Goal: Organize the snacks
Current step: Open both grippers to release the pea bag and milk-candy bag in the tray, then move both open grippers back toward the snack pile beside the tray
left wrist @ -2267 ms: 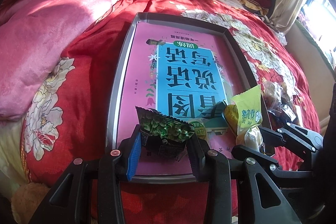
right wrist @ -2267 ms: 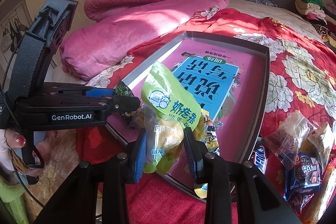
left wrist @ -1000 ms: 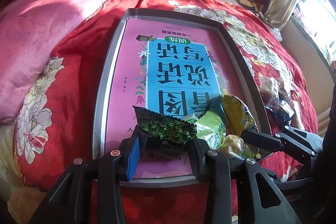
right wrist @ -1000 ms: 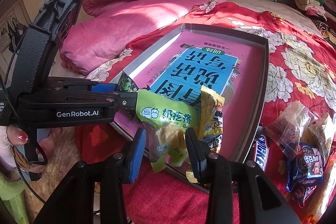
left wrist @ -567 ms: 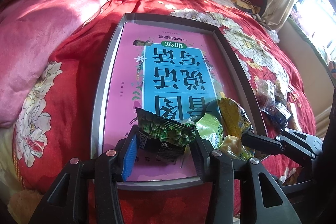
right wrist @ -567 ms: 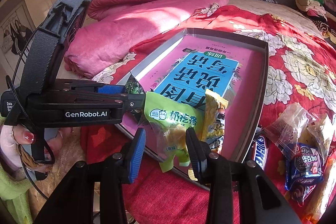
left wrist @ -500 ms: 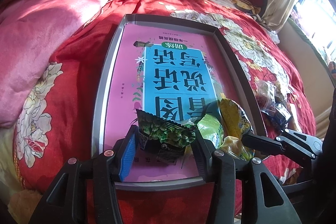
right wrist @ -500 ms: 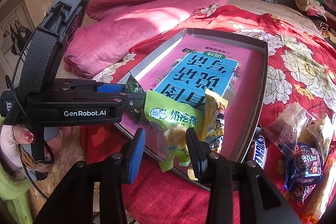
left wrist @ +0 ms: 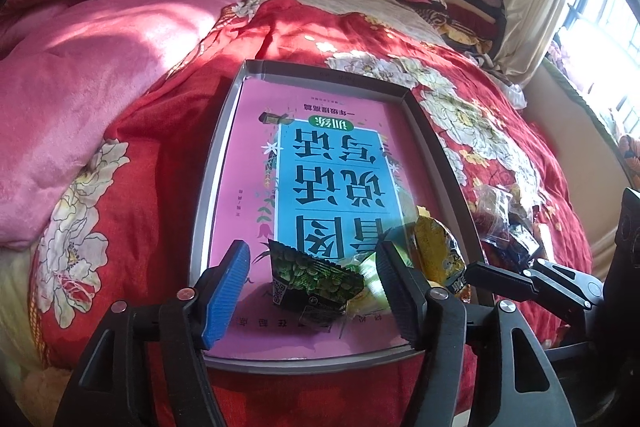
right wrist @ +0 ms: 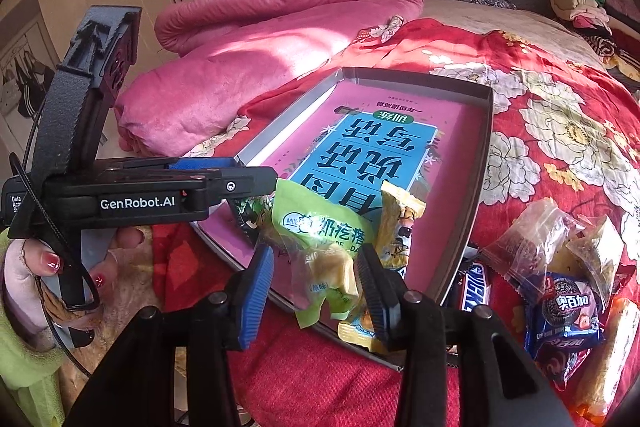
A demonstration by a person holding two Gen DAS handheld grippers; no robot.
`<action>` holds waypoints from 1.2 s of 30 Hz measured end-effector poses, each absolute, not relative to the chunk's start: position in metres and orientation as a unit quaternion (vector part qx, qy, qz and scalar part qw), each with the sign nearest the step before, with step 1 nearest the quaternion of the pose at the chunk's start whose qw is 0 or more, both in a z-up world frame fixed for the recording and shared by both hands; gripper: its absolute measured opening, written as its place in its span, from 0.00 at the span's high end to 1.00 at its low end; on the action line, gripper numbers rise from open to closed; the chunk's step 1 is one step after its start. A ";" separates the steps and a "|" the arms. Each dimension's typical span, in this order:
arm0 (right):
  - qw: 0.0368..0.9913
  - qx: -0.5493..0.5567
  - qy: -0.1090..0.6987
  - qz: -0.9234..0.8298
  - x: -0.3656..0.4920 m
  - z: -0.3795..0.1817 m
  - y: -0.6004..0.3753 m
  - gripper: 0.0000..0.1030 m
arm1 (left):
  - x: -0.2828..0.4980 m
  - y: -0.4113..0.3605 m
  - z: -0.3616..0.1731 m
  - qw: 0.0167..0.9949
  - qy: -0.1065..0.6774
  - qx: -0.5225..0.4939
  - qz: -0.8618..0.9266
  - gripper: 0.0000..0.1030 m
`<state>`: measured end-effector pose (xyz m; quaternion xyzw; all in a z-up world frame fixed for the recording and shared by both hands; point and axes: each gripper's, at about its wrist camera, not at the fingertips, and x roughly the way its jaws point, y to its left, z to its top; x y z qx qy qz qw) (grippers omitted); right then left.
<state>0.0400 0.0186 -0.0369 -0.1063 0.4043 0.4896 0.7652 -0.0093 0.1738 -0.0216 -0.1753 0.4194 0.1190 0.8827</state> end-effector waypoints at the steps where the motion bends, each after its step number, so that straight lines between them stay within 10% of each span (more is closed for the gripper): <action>1: 0.767 -0.105 0.402 0.489 0.040 -0.036 0.018 0.57 | -0.010 0.175 -0.020 0.885 0.414 -0.177 0.119 0.32; 36: 0.831 -0.089 0.316 0.449 0.043 0.008 -0.013 0.33 | -0.018 0.145 0.008 0.918 0.354 -0.146 0.098 0.23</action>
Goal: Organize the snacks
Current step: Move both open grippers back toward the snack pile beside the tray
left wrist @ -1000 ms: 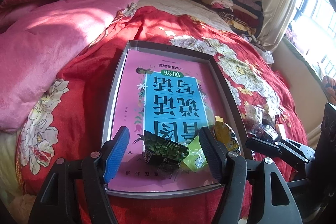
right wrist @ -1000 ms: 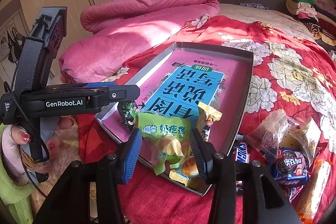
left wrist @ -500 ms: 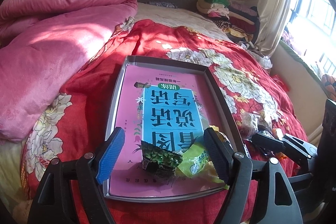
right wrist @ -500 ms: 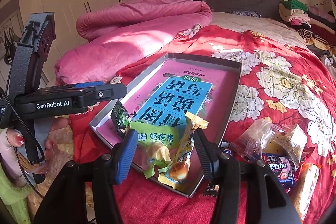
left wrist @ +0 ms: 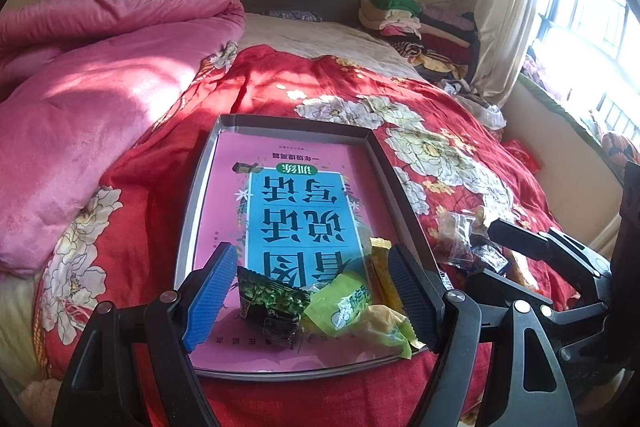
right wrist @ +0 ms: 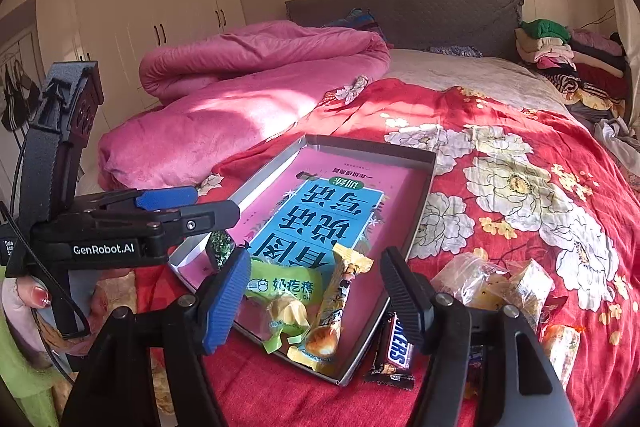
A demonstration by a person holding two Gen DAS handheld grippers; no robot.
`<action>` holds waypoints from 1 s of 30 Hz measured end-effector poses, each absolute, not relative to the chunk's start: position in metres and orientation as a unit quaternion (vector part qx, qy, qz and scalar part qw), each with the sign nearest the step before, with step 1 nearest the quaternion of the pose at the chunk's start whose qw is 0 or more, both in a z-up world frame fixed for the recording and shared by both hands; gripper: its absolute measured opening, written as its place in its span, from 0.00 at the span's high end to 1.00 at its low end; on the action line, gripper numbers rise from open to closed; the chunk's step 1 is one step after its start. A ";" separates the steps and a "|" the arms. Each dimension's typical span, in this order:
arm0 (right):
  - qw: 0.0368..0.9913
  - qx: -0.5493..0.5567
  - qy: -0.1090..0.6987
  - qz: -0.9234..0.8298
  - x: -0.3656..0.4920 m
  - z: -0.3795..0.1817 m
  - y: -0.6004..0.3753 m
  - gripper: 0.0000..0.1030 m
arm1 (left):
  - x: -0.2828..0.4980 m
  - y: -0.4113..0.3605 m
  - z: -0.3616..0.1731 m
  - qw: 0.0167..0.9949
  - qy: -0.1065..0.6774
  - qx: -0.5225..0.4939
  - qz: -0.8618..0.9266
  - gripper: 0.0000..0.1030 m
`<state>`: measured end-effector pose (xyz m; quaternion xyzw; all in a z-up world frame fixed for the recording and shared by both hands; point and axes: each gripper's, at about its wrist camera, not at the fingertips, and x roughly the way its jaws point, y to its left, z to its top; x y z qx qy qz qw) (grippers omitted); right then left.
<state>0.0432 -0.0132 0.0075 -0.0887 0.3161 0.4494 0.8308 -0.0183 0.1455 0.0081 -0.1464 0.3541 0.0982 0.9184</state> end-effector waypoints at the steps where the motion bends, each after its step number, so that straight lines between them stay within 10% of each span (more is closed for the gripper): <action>1: 0.833 -0.088 0.314 0.448 0.044 0.009 -0.015 0.32 | -0.018 0.143 0.008 0.918 0.355 -0.146 0.096 0.23; 30: 0.890 -0.020 0.303 0.339 0.084 0.041 -0.120 0.27 | -0.016 0.087 0.017 0.921 0.361 -0.145 0.032 0.23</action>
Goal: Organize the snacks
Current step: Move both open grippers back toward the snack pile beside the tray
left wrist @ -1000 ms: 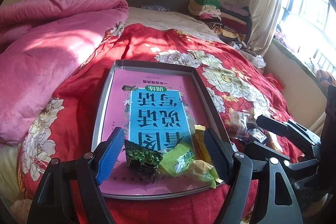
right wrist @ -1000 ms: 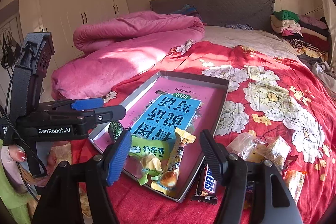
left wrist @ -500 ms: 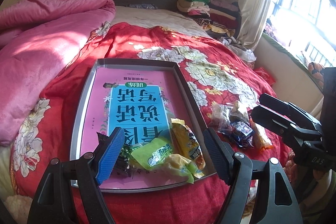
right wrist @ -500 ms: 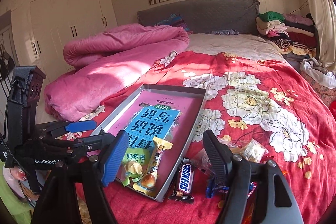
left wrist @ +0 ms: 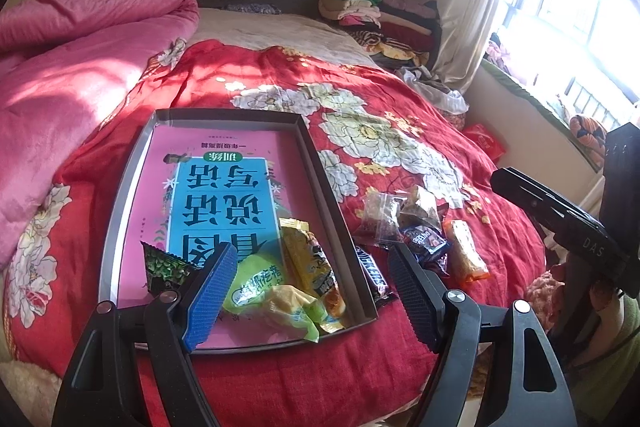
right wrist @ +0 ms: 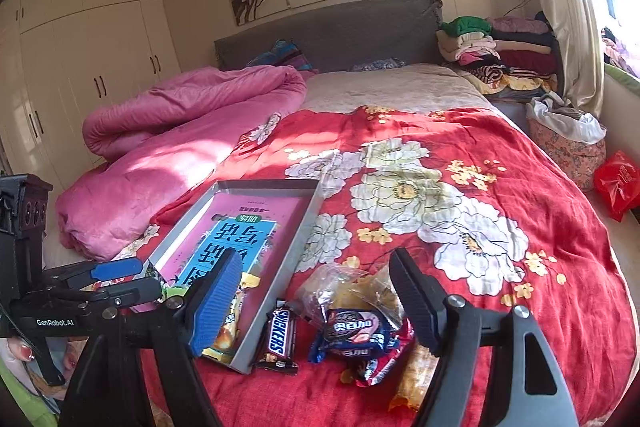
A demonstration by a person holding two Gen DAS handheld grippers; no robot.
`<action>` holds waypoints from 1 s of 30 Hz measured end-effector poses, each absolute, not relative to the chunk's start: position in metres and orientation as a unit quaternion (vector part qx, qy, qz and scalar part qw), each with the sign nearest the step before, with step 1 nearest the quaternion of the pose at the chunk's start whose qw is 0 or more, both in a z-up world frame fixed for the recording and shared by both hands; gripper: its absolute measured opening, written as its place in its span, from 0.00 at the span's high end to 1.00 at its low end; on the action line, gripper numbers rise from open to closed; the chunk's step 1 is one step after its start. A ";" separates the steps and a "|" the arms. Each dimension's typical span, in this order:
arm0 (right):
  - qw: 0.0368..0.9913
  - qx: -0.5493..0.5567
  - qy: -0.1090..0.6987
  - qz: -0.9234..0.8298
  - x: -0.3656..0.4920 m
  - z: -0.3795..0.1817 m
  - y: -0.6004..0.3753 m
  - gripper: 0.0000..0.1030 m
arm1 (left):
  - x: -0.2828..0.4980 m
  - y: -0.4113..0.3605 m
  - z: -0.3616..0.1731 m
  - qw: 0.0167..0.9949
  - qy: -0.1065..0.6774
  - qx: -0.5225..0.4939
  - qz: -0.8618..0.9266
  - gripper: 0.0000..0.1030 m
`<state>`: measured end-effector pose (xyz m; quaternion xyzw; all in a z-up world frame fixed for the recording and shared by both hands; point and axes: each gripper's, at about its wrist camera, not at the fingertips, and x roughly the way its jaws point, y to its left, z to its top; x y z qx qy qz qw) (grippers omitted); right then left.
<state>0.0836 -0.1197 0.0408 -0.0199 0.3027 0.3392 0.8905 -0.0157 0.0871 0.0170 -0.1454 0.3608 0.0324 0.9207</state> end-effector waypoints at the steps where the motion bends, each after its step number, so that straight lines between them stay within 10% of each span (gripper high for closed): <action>1: 0.893 -0.017 0.301 0.335 0.085 0.042 -0.124 0.26 | -0.016 0.085 0.017 0.921 0.360 -0.144 0.031 0.23; 30: 0.924 0.013 0.292 0.248 0.100 0.054 -0.194 0.24 | -0.012 0.020 0.016 0.922 0.377 -0.079 -0.041 0.23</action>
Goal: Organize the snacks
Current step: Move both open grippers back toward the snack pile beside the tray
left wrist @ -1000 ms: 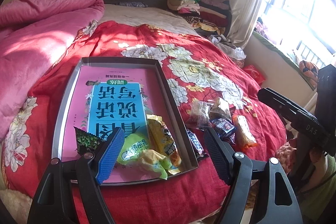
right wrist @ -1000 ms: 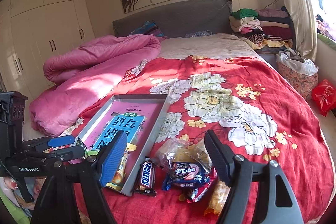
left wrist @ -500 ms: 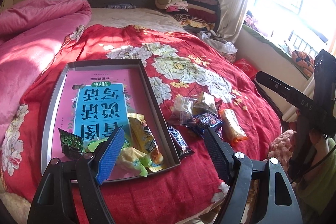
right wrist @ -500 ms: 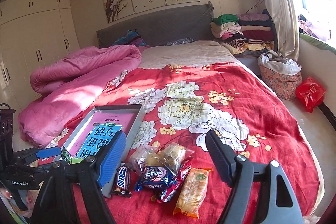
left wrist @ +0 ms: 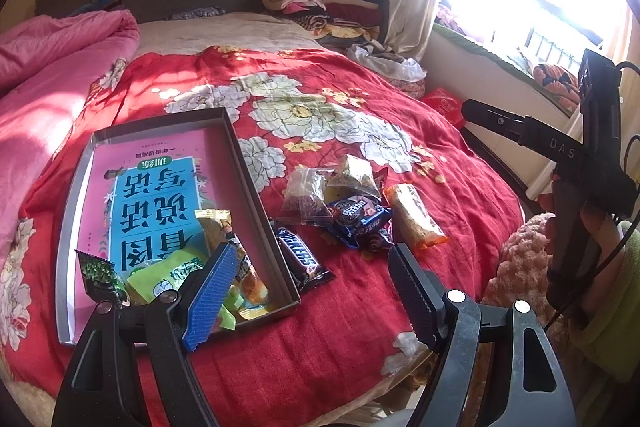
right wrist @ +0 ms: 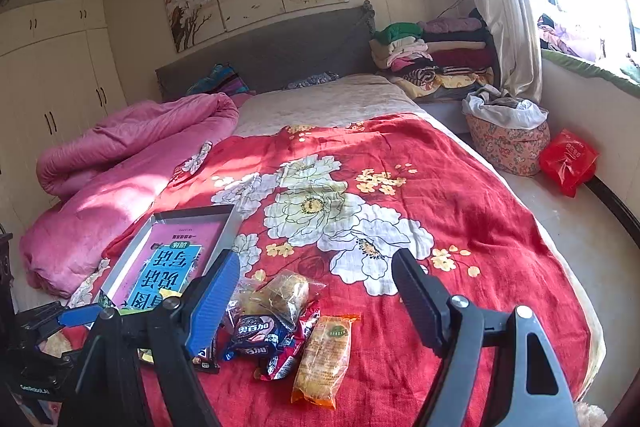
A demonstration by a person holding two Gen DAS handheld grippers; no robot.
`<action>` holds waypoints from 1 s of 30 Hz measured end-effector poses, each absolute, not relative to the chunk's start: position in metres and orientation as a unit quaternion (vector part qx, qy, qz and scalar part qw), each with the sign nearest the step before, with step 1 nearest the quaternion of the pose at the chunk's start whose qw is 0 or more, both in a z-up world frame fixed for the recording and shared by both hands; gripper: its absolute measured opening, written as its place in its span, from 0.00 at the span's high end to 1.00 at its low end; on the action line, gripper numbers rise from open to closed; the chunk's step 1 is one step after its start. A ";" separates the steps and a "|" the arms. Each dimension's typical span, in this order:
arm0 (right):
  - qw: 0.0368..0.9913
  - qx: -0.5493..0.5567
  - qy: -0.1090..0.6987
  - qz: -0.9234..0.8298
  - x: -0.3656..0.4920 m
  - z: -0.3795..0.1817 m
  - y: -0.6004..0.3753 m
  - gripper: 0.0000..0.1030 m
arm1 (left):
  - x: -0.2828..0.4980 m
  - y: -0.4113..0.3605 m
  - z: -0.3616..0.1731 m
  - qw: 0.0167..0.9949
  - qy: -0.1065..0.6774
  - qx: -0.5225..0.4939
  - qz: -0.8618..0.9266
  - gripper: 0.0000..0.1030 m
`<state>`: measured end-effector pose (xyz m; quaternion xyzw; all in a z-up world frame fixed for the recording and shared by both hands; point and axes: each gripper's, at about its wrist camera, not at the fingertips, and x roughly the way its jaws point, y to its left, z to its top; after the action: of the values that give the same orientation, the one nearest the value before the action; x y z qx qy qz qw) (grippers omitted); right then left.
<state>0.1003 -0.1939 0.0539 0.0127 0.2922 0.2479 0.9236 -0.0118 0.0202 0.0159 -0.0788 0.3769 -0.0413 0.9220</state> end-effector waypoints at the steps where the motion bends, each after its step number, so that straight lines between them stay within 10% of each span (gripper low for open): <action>1: 0.924 0.012 0.292 0.249 0.100 0.054 -0.194 0.24 | -0.011 0.018 0.015 0.921 0.379 -0.077 -0.042 0.23; 30: 0.870 -0.066 0.362 0.327 0.084 0.011 -0.139 0.24 | 0.011 0.036 -0.007 0.901 0.415 -0.114 -0.046 0.23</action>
<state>0.0844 -0.1394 0.0115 -0.0656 0.3625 0.3274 0.8701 0.0112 0.0360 -0.0067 -0.1136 0.4155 -0.0457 0.9013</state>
